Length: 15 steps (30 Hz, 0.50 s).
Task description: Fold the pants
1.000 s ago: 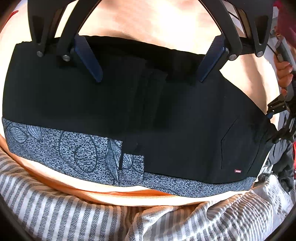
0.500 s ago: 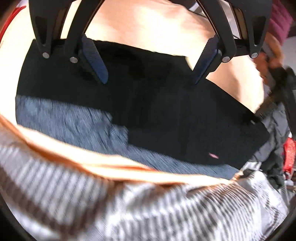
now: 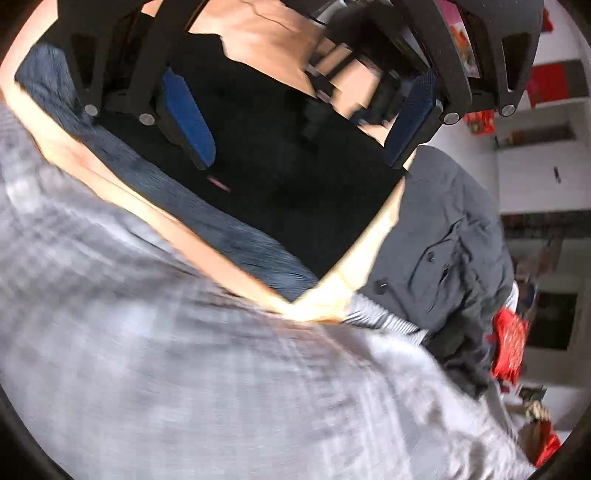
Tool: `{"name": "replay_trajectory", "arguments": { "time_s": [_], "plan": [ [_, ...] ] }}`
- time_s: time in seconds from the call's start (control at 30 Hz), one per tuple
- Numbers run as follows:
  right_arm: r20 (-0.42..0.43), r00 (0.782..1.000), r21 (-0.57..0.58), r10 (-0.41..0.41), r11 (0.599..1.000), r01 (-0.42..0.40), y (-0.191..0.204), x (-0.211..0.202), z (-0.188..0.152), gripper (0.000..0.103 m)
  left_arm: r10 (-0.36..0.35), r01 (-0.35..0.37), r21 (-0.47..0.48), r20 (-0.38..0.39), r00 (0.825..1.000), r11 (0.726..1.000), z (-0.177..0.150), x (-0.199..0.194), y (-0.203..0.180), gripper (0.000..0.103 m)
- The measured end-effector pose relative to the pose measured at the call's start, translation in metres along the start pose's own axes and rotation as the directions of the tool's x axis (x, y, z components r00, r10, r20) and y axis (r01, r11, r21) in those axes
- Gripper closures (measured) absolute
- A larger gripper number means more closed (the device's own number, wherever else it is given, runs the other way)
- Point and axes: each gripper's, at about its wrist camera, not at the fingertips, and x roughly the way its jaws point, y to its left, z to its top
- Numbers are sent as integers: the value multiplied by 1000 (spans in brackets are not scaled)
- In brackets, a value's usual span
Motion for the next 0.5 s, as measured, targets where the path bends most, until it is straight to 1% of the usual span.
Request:
{"name": "replay_trajectory", "arguments": {
  "time_s": [0.1,0.17,0.3,0.37,0.4,0.43,0.47,0.5],
  "plan": [
    [-56,998,-58,-11,998,7,22,24,10,8,9,-9,32,13,1000,999,0,-3,-6,75],
    [-102,994,-97,-41,995,31,37,40,18,8,19,-21,61,24,1000,998,0,-5,-11,75],
    [-180,978,-150,-101,986,74,55,73,33,8,36,-40,101,40,999,994,1,-7,-19,75],
    [-226,963,-164,-144,980,108,57,86,38,8,36,-40,105,45,998,994,1,-9,-21,75],
    [-248,955,-168,-163,978,124,58,92,39,14,34,-39,104,46,998,994,2,-10,-22,75],
    [-261,948,-172,-180,975,138,57,98,40,23,32,-36,103,45,998,994,2,-11,-22,75],
    [-274,941,-173,-201,972,158,54,101,39,53,25,-29,98,37,999,995,2,-11,-23,75],
    [-275,939,-156,-208,973,170,49,101,39,71,21,-24,91,32,999,996,2,-11,-22,75]
  ]
}}
